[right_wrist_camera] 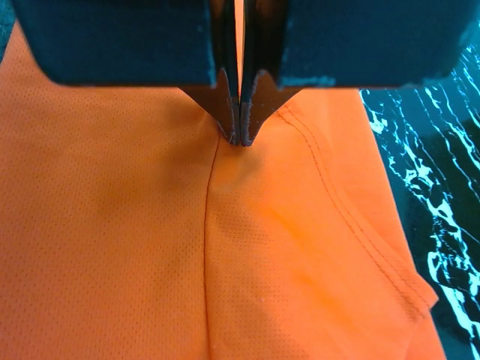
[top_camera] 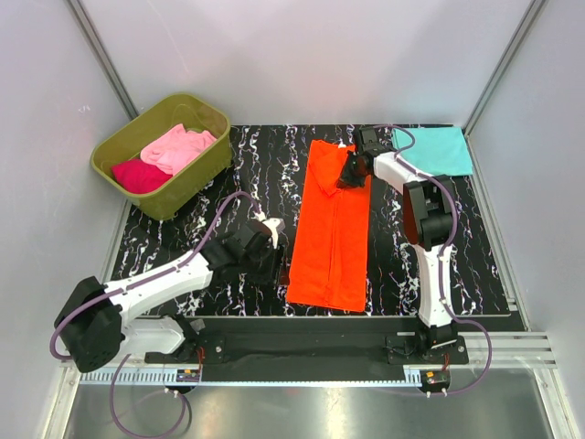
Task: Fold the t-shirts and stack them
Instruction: Fold the tshirt
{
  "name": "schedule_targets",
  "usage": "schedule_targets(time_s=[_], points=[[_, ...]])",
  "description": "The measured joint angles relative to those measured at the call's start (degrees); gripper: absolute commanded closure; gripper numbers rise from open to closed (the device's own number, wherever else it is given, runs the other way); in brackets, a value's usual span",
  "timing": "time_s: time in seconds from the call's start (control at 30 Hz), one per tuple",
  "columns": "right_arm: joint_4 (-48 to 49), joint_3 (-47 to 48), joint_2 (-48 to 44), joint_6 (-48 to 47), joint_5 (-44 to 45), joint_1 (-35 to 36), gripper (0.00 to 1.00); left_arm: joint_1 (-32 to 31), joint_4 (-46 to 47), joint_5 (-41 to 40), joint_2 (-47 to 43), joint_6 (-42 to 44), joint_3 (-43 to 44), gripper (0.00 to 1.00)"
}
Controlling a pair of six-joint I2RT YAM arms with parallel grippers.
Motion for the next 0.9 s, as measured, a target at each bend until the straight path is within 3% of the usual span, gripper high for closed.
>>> schedule_targets(time_s=[0.37, 0.5, 0.53, 0.67, 0.9], points=[[-0.5, 0.5, 0.6, -1.1, 0.0, -0.1, 0.97, 0.0, 0.7, 1.0, 0.0, 0.2, -1.7, 0.45], [-3.0, 2.9, 0.4, -0.8, 0.0, -0.1, 0.81, 0.0, 1.2, 2.2, 0.0, 0.3, -2.7, 0.44], [-3.4, 3.1, -0.1, -0.4, 0.1, -0.1, 0.71, 0.0, 1.2, 2.4, 0.0, 0.3, -2.9, 0.43], [-5.4, 0.2, -5.9, 1.6, 0.3, -0.1, 0.56, 0.0, 2.1, 3.8, -0.2, 0.3, -4.0, 0.43], [-7.6, -16.8, -27.4, 5.7, 0.7, 0.2, 0.46, -0.1, 6.3, 6.7, -0.3, -0.1, -8.1, 0.44]])
